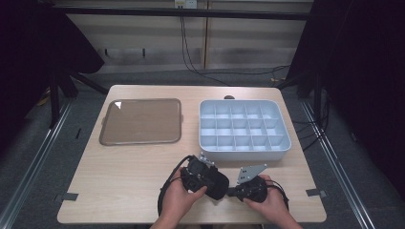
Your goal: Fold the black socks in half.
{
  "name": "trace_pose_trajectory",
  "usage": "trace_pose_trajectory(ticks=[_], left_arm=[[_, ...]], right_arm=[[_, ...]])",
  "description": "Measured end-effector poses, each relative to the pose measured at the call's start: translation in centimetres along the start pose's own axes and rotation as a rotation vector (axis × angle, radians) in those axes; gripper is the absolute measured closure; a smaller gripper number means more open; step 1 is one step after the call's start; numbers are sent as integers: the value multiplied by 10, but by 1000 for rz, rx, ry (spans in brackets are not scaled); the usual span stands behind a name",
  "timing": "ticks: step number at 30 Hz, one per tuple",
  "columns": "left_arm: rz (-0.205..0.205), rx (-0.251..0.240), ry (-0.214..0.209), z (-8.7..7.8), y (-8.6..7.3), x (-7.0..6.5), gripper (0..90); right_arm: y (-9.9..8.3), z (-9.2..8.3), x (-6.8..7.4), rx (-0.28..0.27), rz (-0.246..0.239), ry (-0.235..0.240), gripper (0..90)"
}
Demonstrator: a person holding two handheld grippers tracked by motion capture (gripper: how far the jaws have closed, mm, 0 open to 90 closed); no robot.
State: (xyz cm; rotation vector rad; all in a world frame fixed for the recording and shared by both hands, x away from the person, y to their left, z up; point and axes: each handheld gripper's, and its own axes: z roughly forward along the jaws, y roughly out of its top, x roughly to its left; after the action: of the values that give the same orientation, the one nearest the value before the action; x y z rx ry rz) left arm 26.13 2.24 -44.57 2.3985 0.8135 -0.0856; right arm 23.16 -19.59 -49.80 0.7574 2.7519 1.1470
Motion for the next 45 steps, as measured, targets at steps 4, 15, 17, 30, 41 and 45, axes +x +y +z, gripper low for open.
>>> trace_pose_trajectory(ticks=[4, 15, 17, 30, 41, 45], left_arm=[[5, 7, -16, 1, 2, -1, 824], [13, 0, -48, 5, 9, -10, 827], [17, 3, -50, 6, 10, -11, 827], [26, 22, -71, 16, 10, -13, 826], [23, 21, -81, 25, 8, -12, 824], [25, 22, -76, 27, 8, -14, 824]], right_arm=[[0, 0, 0, -2, 3, 3, 898], [0, 1, -1, -5, 4, 4, 897], [0, 1, -1, -4, 2, 3, 897], [0, 1, -2, -4, 3, -1, 885], [-2, -5, -6, 10, 24, -40, 880], [-3, -7, -8, 12, 32, -47, 879]])
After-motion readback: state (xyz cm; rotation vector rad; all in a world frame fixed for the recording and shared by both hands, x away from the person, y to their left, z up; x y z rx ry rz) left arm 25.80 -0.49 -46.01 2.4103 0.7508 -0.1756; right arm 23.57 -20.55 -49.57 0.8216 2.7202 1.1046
